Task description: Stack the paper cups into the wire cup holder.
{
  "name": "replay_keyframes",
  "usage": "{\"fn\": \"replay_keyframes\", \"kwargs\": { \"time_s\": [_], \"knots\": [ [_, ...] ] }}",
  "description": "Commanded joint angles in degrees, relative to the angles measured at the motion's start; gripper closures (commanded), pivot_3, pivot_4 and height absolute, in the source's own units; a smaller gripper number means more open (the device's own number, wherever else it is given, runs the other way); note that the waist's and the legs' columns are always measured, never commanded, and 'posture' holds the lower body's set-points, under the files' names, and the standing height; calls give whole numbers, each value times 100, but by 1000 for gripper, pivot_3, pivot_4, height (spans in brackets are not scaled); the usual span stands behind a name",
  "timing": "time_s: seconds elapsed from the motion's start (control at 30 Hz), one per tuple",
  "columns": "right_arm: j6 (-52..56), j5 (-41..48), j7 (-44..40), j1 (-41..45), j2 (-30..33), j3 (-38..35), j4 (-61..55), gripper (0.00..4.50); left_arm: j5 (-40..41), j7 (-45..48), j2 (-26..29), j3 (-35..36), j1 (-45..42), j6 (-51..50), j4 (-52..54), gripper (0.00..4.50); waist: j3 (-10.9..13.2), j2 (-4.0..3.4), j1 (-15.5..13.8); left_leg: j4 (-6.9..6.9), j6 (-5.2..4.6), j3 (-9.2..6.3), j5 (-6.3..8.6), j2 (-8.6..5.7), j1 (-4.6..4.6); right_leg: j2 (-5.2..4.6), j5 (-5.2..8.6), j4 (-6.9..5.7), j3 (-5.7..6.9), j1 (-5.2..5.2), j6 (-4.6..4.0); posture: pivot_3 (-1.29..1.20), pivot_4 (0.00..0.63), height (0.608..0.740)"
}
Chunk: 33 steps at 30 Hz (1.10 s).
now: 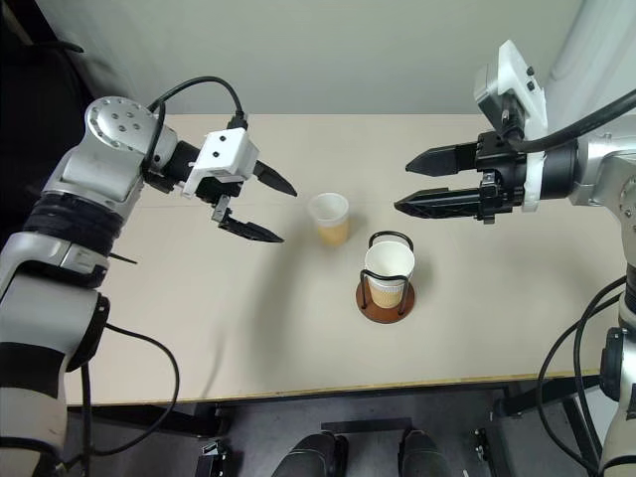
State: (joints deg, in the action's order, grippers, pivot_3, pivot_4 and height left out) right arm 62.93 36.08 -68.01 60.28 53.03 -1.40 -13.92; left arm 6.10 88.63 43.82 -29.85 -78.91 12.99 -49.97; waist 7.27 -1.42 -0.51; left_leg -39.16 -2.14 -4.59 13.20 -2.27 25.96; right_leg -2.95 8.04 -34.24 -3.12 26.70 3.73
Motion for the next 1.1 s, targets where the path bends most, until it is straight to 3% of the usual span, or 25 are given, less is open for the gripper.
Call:
{"fn": "replay_keyframes", "kwargs": {
  "time_s": [0.03,0.37,0.97,1.1],
  "knots": [
    [-134,84,-2,-31,315,-221,-114,1430,-1009,-484,-71,-39,-429,1044,-545,0,0,0,8,0,-2,-2,1,2,1,-1,0,-1,-1,2,0,0,150,740],
    [-316,117,-13,-131,695,-190,16,1430,-2604,-1504,-606,-239,-631,2281,-1470,0,-2,5,-13,5,-18,17,14,-4,11,0,1,3,-6,15,12,0,150,740],
    [-523,93,-67,-16,789,-47,159,1430,-3371,-2377,-1165,-176,-450,2487,-1990,0,-1,6,-44,-10,-18,28,14,-7,6,-2,-12,-26,-3,19,34,0,150,740],
    [-524,104,-38,-28,761,-63,157,1430,-3749,-2939,-1232,-341,-453,2539,-2045,0,-1,7,-41,-23,-23,20,16,-3,7,-9,-5,-43,-9,19,22,0,150,740]
  ]
}}
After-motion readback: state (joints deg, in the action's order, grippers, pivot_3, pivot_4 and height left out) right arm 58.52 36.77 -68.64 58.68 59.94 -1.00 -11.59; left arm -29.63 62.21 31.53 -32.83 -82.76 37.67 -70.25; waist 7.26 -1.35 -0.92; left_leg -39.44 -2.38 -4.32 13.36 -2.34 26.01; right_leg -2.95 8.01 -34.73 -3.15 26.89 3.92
